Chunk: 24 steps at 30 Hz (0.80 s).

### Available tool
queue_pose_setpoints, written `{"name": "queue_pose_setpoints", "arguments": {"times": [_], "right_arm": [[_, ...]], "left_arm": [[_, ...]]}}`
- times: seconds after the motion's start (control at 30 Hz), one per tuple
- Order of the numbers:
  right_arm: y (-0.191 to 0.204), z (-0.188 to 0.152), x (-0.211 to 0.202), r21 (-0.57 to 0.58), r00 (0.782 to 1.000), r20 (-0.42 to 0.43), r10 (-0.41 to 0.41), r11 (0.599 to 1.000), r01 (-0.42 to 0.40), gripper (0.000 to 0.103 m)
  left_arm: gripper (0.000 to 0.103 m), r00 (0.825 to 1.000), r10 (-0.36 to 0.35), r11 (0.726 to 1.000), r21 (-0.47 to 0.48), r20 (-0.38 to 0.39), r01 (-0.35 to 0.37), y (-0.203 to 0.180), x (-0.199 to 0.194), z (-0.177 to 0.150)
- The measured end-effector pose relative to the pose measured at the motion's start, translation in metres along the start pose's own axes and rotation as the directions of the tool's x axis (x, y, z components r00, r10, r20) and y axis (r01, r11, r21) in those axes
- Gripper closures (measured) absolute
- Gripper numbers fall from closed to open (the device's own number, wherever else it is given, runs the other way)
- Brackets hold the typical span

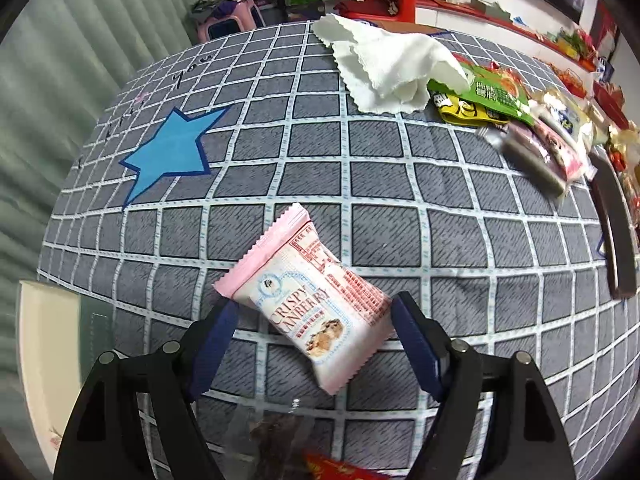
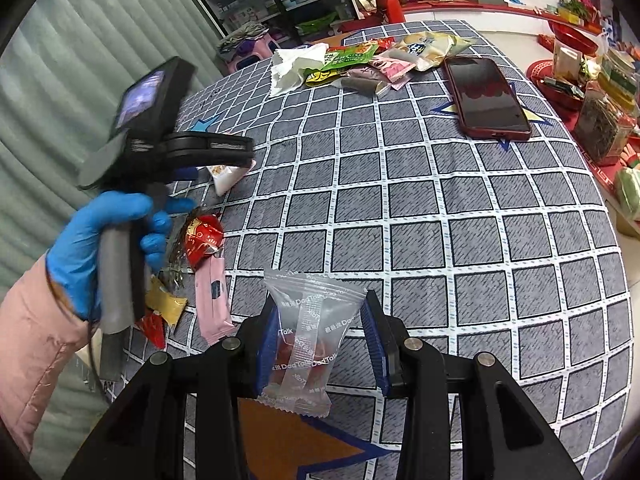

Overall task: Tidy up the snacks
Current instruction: 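Grasp a second pink Crispy Cranberry bar with the left tool, then drop the cranberry bar with left tool while right tool drops candy into box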

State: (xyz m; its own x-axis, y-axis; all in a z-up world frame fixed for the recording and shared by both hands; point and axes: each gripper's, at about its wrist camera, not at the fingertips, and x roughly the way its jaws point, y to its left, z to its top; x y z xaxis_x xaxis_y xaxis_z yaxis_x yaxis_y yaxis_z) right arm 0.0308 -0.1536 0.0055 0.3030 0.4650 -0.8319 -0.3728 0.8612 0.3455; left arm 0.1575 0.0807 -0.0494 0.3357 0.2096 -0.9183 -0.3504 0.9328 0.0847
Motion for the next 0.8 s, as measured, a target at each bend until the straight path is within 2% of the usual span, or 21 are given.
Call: {"name": "queue_pose_setpoints", "arguments": {"times": [0.03, 0.07, 0.1, 0.17, 0.23, 0.3, 0.4, 0.5, 0.67, 0.8], "right_arm": [[0.0, 0.0, -0.001, 0.001, 1.0, 0.002, 0.002, 1.0, -0.002, 0.062], [0.0, 0.0, -0.001, 0.002, 1.0, 0.004, 0.003, 1.0, -0.003, 0.062], [0.0, 0.0, -0.001, 0.004, 1.0, 0.005, 0.004, 1.0, -0.004, 0.062], [-0.001, 0.0, -0.002, 0.006, 1.0, 0.008, 0.003, 1.0, -0.003, 0.062], [-0.001, 0.0, -0.003, 0.014, 1.0, 0.012, 0.003, 1.0, -0.003, 0.062], [0.0, -0.001, -0.005, 0.022, 1.0, 0.015, 0.005, 1.0, -0.006, 0.062], [0.003, -0.001, -0.009, 0.014, 1.0, 0.019, -0.007, 1.0, 0.007, 0.062], [0.01, 0.0, -0.014, 0.015, 1.0, 0.025, -0.008, 1.0, 0.008, 0.062], [0.04, 0.002, -0.023, -0.033, 0.999, 0.033, -0.013, 0.999, 0.014, 0.062], [0.086, 0.004, -0.017, -0.095, 0.999, 0.018, 0.027, 0.995, -0.026, 0.062]], "left_arm": [[0.041, 0.999, -0.042, 0.999, -0.005, -0.005, 0.042, 0.001, -0.001, -0.001], [0.057, 0.996, -0.088, 0.996, -0.006, -0.012, 0.087, 0.0, -0.002, 0.0], [0.069, 0.995, -0.099, 0.995, 0.0, -0.013, 0.099, 0.0, -0.003, 0.0], [0.07, 0.991, -0.13, 0.991, 0.022, -0.013, 0.13, 0.001, -0.004, -0.001], [0.071, 0.979, -0.202, 0.979, 0.001, -0.009, 0.202, 0.009, -0.007, -0.005], [0.071, 0.97, -0.244, 0.97, -0.01, -0.009, 0.244, 0.017, -0.013, -0.012], [0.071, 0.96, -0.279, 0.96, 0.014, 0.022, 0.279, 0.026, -0.028, -0.023], [0.071, 0.941, -0.335, 0.942, 0.035, 0.052, 0.333, 0.039, -0.05, -0.034], [0.071, 0.918, -0.369, 0.929, 0.078, 0.141, 0.362, 0.078, -0.096, -0.058], [0.071, 0.918, -0.344, 0.939, 0.081, 0.195, 0.335, 0.123, -0.124, -0.086]]}}
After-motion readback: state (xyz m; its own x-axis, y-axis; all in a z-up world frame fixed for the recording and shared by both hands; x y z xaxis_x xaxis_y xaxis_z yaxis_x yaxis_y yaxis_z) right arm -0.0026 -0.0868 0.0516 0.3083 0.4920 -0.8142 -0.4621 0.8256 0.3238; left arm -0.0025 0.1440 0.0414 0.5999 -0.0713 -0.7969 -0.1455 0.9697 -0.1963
